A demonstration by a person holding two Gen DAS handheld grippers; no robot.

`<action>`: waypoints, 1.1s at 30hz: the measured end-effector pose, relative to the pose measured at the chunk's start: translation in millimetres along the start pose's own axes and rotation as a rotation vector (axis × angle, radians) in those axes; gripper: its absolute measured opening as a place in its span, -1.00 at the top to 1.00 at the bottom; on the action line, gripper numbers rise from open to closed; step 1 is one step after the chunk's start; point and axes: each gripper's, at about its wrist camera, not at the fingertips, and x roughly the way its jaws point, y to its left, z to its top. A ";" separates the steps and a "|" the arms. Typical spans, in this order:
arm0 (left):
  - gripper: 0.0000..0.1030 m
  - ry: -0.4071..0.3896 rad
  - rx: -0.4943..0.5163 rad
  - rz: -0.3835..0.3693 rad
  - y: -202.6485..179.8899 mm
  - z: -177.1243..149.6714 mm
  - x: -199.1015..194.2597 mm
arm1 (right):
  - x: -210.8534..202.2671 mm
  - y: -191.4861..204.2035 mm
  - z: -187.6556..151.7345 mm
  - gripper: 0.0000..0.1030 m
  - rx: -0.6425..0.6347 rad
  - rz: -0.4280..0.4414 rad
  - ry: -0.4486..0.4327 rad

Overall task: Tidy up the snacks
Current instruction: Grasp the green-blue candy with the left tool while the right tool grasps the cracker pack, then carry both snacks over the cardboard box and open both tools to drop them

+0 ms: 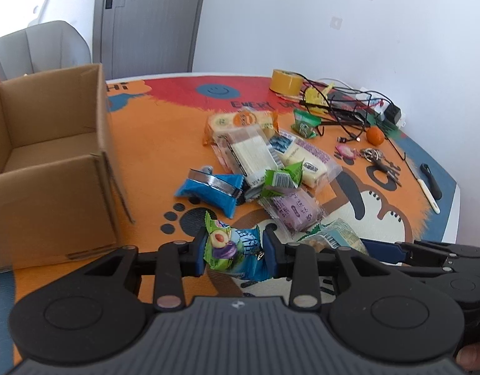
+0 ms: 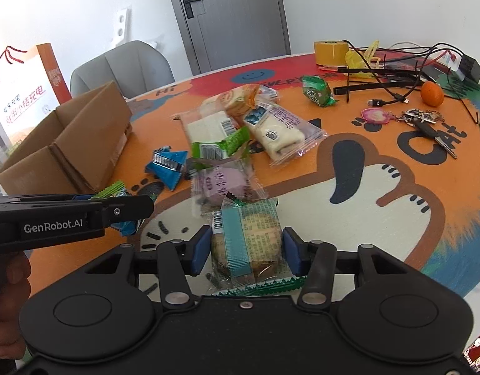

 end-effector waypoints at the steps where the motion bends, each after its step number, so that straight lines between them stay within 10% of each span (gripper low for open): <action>1: 0.32 -0.007 -0.001 0.002 0.5 0.6 -3.0 | -1.6 1.9 0.0 0.05 -0.001 0.001 -0.005; 33: 0.32 -0.251 -0.084 0.171 62.1 35.9 -101.4 | -25.3 74.0 50.1 0.04 0.030 0.129 -0.151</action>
